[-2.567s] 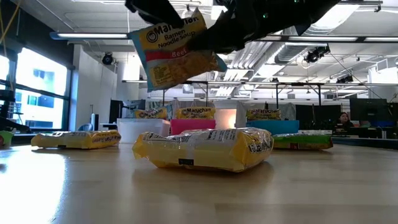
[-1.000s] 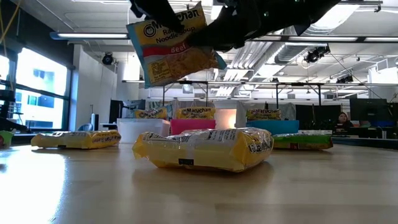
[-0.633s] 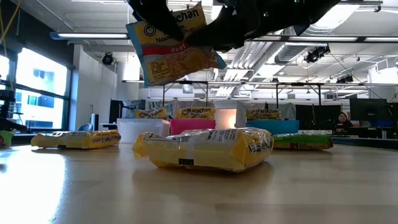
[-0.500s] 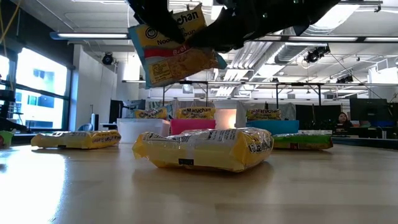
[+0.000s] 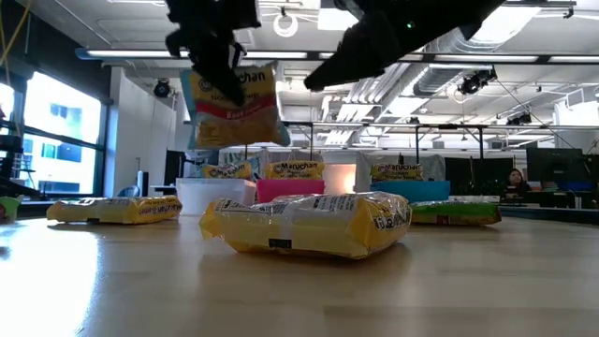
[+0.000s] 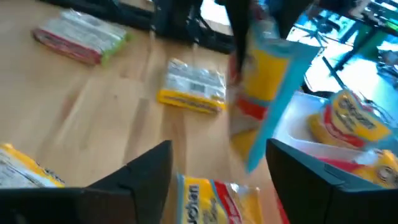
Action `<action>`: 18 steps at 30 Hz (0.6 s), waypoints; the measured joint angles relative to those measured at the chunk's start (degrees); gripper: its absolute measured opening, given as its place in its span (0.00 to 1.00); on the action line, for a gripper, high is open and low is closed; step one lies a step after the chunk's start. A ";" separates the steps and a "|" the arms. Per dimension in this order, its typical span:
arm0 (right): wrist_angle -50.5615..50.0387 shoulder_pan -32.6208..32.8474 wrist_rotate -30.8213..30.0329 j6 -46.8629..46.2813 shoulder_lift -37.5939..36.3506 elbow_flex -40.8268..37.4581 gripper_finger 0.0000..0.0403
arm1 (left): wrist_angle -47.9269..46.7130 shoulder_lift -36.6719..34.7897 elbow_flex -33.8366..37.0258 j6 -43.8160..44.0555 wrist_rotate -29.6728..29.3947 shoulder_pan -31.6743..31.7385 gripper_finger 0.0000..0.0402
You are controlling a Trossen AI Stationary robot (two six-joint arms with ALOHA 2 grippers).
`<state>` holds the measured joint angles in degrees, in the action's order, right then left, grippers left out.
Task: Sort Maruchan noodles
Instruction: Put the blue noodle pack into the transparent bin
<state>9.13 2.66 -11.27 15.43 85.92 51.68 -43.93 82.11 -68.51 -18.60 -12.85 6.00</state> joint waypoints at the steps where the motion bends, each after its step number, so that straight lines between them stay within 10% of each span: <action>1: -2.56 0.00 -0.82 0.09 -0.84 0.00 0.58 | -0.39 0.00 0.01 -1.81 0.29 1.84 0.14; 18: -16.68 -6.50 2.71 2.65 -4.84 -0.12 0.08 | 4.73 2.58 0.02 -29.41 15.24 35.28 0.14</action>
<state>-7.54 -3.84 -8.56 18.08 81.08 51.56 -39.20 84.69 -68.49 -48.02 2.38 41.29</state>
